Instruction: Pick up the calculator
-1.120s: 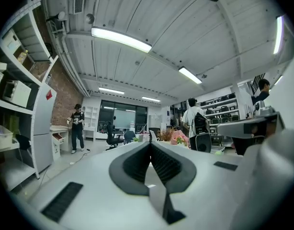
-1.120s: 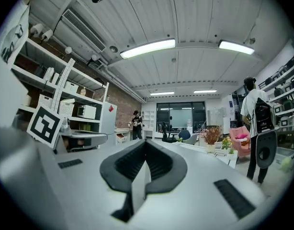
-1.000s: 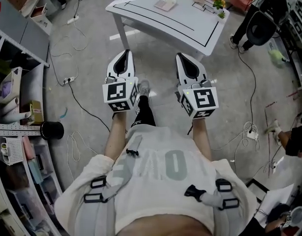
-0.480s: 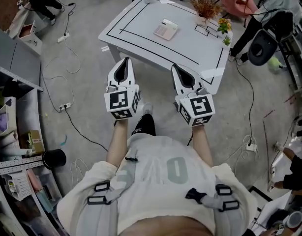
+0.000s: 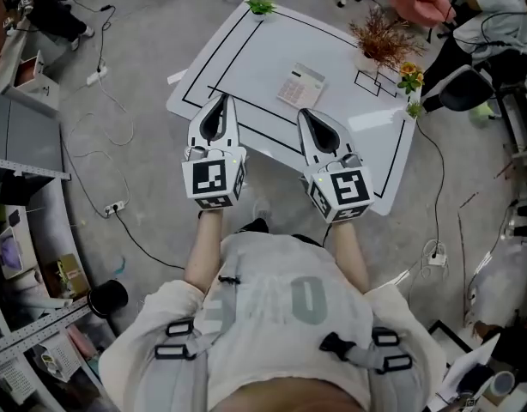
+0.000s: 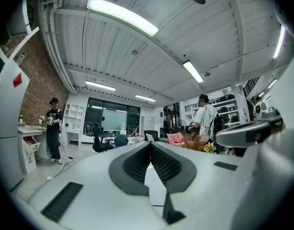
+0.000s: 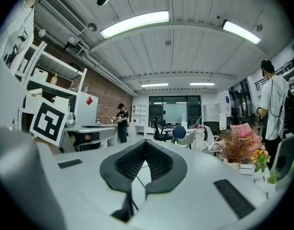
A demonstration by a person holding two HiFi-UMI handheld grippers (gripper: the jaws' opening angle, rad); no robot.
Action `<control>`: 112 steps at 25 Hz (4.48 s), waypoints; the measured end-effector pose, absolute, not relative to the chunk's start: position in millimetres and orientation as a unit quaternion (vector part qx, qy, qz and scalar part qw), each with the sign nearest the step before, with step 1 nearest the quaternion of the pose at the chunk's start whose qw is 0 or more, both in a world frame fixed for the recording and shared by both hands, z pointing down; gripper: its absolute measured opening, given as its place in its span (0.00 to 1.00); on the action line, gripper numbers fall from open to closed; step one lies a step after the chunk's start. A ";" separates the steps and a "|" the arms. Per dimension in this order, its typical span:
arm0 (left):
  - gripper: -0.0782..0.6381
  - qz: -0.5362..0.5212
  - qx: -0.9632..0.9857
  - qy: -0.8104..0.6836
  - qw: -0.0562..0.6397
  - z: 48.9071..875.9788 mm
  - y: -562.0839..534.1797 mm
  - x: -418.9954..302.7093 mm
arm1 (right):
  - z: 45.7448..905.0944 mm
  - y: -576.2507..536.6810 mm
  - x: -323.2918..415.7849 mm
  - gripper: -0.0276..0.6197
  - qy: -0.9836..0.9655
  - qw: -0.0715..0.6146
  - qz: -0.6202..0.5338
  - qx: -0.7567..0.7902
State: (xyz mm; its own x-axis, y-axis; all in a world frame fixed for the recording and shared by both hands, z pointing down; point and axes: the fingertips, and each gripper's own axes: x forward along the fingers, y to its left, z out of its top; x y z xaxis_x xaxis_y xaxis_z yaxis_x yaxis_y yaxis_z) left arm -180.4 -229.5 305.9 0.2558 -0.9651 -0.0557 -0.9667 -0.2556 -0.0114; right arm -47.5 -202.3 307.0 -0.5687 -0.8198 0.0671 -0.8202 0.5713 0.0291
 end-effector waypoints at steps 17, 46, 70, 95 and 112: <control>0.14 0.011 -0.792 0.609 0.042 303.8 -289.9 -156.6 | 304.0 -276.5 -35.2 0.05 -0.877 0.012 0.007 0.480; 0.14 -0.014 -0.780 0.623 0.052 300.5 -307.5 -136.1 | 310.5 -301.5 -41.1 0.70 -0.913 -0.002 0.059 0.405; 0.14 -0.065 -0.781 0.619 0.041 340.9 -356.3 -109.6 | 397.3 -402.4 26.7 0.69 -0.906 0.078 0.155 0.387; 0.14 -0.195 -0.753 0.627 -0.044 444.5 -404.0 -96.9 | 536.4 -462.5 45.9 0.56 -0.812 0.017 0.486 0.322; 0.14 -0.200 -0.752 0.626 -0.048 452.3 -407.8 -82.3 | 552.5 -451.6 52.4 0.16 -0.844 0.132 0.405 0.327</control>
State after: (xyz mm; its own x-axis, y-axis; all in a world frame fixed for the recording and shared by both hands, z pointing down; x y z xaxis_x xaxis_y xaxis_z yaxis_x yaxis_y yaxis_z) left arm -82.3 -407.8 452.3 0.1363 -0.9225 0.3611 -0.9606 -0.2121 -0.1794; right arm 52.4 -451.6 552.5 -0.7519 -0.4446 0.4868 -0.6579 0.4580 -0.5979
